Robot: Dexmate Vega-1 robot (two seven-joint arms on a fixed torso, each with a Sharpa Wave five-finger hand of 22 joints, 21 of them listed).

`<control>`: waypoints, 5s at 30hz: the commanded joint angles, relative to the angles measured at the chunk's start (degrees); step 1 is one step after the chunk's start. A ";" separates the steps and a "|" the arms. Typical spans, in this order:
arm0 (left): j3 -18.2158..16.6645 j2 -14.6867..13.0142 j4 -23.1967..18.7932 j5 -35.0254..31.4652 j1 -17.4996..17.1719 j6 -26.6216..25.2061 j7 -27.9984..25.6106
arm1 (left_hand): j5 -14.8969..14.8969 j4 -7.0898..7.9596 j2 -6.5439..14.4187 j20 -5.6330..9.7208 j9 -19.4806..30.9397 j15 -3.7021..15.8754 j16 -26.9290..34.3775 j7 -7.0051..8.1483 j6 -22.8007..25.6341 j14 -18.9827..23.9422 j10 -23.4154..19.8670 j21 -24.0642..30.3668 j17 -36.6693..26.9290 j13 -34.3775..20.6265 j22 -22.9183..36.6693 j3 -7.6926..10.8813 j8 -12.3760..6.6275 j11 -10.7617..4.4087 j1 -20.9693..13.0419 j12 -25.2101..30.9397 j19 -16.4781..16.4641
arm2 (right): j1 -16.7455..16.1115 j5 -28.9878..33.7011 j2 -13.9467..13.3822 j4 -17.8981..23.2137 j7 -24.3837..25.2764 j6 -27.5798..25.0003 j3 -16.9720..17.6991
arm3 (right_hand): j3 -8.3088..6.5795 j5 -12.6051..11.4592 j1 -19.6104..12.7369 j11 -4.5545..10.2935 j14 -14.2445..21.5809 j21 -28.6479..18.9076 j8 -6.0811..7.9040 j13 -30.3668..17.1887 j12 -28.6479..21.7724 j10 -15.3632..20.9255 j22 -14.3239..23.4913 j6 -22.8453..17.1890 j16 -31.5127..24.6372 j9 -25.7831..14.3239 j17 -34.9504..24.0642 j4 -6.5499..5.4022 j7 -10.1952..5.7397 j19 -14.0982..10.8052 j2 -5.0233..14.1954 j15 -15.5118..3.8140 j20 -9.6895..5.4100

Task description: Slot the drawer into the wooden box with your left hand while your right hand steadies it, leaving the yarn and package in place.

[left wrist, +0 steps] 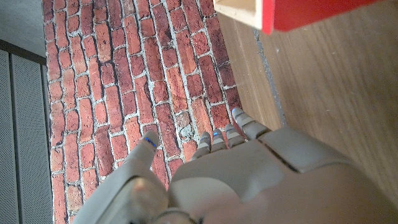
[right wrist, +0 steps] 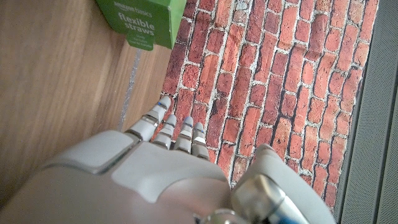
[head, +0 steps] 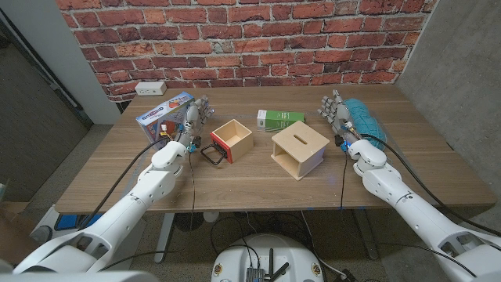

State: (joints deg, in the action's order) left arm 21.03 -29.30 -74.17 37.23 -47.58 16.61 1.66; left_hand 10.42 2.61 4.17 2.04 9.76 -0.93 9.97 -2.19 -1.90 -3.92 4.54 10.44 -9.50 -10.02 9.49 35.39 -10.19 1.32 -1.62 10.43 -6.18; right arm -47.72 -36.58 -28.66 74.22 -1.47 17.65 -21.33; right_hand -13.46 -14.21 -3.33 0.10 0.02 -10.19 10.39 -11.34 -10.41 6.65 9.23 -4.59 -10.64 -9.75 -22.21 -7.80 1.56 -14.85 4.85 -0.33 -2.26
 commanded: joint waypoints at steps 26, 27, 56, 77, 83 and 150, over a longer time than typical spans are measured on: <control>-1.78 -6.37 -14.55 -2.47 -6.61 -5.58 -6.88 | 0.23 -0.40 3.12 1.98 0.17 0.08 0.32 -0.79 0.62 0.16 0.07 0.41 -0.23 -0.06 0.09 0.60 -0.43 -0.28 -0.19 0.49 -1.02 | -1.51 0.62 -1.40 2.20 0.31 -0.47 -0.16 | -0.42 -0.54 0.51 -0.23 -0.71 -0.07 0.15 0.33 -0.28 -0.17 0.26 0.09 -0.27 -0.28 0.85 0.08 0.11 0.57 1.26 -0.37 0.24; -1.76 -6.91 -15.19 -2.95 -6.67 -6.12 -7.21 | 0.23 -0.43 3.12 2.01 0.17 0.12 0.32 -0.77 0.64 0.16 0.08 0.41 -0.23 -0.06 0.09 0.61 -0.43 -0.23 -0.21 0.49 -1.03 | -1.55 0.60 -1.48 2.28 0.27 -0.62 -0.19 | -0.42 -0.55 0.51 -0.21 -0.70 -0.06 0.16 0.33 -0.27 -0.18 0.26 0.07 -0.28 -0.28 0.87 0.08 0.09 0.60 1.26 -0.40 0.21; -2.31 -14.57 -23.84 -8.70 -9.49 -9.86 -7.28 | 0.02 -3.98 3.01 2.61 0.16 1.88 0.65 0.64 3.83 3.82 -3.55 0.51 0.07 -0.01 0.03 1.78 -0.98 -1.93 -2.46 1.16 -2.49 | -1.44 1.77 -0.81 1.68 1.65 0.16 -0.47 | -0.71 -0.81 0.58 0.00 -0.27 -0.31 0.30 0.58 -0.47 0.23 0.24 -0.25 -0.54 -0.27 1.95 0.29 -0.07 0.44 1.33 -0.81 -0.07; -5.58 -25.88 -29.94 -12.76 -11.49 -13.12 -2.41 | -0.33 -8.22 2.63 3.33 0.18 4.54 0.43 2.38 7.05 6.95 -6.85 0.31 0.14 0.00 0.03 2.39 -1.09 -4.15 -4.75 1.24 -2.97 | -0.20 2.95 0.49 -0.38 2.20 1.21 -1.18 | -0.94 -0.93 0.68 0.33 -0.20 -0.37 0.21 0.67 -0.33 -0.21 0.24 -0.07 -0.60 -0.27 2.64 0.35 -0.30 0.36 1.45 -0.82 0.03; -5.78 -29.82 -30.97 -14.38 -10.71 -14.27 1.12 | -0.43 -9.23 2.49 3.38 0.21 5.47 0.35 3.73 8.27 7.41 -7.79 0.30 0.13 -0.02 0.04 2.39 -1.25 -5.07 -5.19 1.28 -3.10 | -0.22 3.03 0.54 -0.21 2.59 1.13 -1.13 | -0.97 -0.95 0.75 0.45 -0.37 -0.32 0.17 0.69 -0.28 -0.39 0.24 0.09 -0.56 -0.28 2.81 0.33 -0.35 0.51 1.45 -0.99 -0.05; -2.50 -47.60 -42.89 -49.01 1.30 -12.73 22.98 | -0.21 -13.66 -12.98 4.75 0.45 13.15 0.26 12.88 21.67 17.76 -19.56 -0.19 0.03 -0.06 -0.10 1.78 -3.19 -13.22 -32.82 0.35 2.56 | -0.58 6.78 2.38 -0.47 7.00 2.58 -2.50 | -1.56 -1.05 0.80 0.24 -0.07 -0.41 0.28 0.74 -0.47 -0.23 0.24 0.05 -0.79 -0.30 4.27 0.52 -0.20 0.31 1.59 -0.86 0.16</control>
State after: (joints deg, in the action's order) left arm 16.44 -77.14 -114.75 -2.89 -49.24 3.21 21.54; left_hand 10.50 -11.01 -8.01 2.16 10.01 2.32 10.37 10.07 19.87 12.93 -14.24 9.98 -9.35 -10.01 9.35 37.70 -13.59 -11.88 -32.70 11.01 -4.00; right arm -48.03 -30.03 -25.99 73.28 5.28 20.25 -24.01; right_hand -14.58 -15.06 -3.11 0.30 0.04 -10.53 10.37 -10.68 -10.41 6.42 9.20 -4.58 -11.03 -9.72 -17.81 -7.13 1.55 -14.63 5.06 -0.92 -2.05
